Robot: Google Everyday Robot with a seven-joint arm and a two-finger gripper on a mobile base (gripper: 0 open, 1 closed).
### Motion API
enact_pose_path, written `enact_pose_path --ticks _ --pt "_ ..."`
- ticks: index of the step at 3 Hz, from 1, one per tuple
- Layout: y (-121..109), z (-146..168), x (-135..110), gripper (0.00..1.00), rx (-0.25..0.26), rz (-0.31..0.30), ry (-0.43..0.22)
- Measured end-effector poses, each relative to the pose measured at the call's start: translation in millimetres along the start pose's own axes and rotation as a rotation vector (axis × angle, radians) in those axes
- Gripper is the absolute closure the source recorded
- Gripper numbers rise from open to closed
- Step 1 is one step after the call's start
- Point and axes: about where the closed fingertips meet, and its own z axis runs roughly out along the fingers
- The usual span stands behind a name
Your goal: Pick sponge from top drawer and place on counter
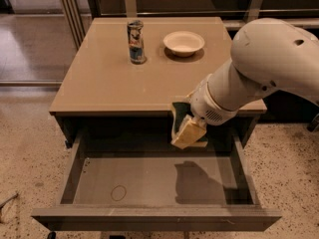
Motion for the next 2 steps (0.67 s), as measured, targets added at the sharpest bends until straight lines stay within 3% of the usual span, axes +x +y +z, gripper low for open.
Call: enact_pose_path --ticks 2 --pt "-61.0 3.3 -11.0 1.00 0.070 0.021 0.010"
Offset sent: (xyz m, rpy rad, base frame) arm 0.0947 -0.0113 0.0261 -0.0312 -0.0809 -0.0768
